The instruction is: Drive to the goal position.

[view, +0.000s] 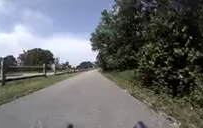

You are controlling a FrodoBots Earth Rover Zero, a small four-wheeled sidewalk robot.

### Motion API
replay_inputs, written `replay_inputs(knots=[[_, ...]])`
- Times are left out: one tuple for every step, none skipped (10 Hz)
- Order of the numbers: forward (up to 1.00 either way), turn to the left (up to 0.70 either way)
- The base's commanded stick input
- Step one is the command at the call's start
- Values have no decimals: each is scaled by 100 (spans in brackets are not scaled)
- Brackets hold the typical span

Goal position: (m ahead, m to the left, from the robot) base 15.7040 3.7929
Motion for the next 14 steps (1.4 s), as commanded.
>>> replay_inputs(knots=[[70,0],[70,11],[70,14],[70,14],[70,14],[70,14],[70,14],[70,14],[70,14],[70,14],[70,14],[70,14],[70,14],[70,14]])
